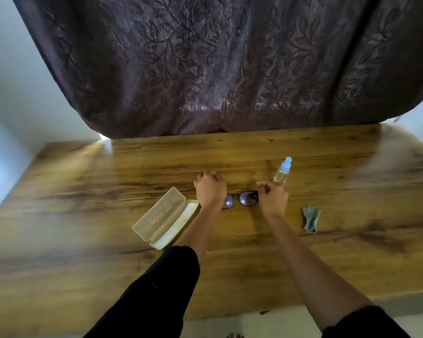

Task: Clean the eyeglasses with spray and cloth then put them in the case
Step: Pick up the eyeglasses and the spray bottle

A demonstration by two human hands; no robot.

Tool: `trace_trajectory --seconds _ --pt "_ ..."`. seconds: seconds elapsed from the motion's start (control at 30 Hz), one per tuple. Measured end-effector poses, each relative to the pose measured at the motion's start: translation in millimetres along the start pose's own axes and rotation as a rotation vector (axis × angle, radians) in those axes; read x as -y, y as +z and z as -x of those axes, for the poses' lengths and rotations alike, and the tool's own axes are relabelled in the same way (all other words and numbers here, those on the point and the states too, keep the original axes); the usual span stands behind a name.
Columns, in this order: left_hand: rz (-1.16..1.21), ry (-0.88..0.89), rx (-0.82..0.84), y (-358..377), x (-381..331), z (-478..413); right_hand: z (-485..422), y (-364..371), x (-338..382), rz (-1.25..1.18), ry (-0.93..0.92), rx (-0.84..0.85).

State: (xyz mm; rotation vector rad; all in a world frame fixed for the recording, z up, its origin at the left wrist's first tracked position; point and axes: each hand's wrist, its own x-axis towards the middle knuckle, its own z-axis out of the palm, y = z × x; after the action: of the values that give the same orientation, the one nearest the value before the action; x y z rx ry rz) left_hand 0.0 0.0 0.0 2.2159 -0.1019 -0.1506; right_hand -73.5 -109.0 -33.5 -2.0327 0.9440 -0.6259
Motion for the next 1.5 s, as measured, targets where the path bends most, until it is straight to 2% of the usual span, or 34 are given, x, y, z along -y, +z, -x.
trace_trajectory --seconds 0.23,0.47,0.73,0.9,1.03,1.23,1.4,1.5 --pt "-0.048 -0.188 0.115 2 4 -2 -1 5 -9 0.053 0.076 0.001" --pt "-0.024 -0.31 0.191 3 5 -1 -3 7 -6 0.067 0.158 0.124" --pt "0.035 -0.346 0.176 4 2 1 -3 6 -9 0.079 0.164 0.114" --pt "0.118 -0.196 0.047 4 7 -3 -4 0 -9 0.011 0.205 0.027" --pt "0.21 -0.167 -0.026 -5 6 -5 -5 -6 -3 -0.127 0.201 -0.068" --pt "0.192 -0.22 0.093 -17 7 -15 -2 -13 18 -0.306 0.242 -0.079" --pt "0.075 -0.263 0.343 -28 4 -16 2 -18 25 -0.327 0.197 -0.064" --pt "0.014 -0.245 0.399 -33 4 -13 4 -19 27 -0.353 0.21 -0.025"
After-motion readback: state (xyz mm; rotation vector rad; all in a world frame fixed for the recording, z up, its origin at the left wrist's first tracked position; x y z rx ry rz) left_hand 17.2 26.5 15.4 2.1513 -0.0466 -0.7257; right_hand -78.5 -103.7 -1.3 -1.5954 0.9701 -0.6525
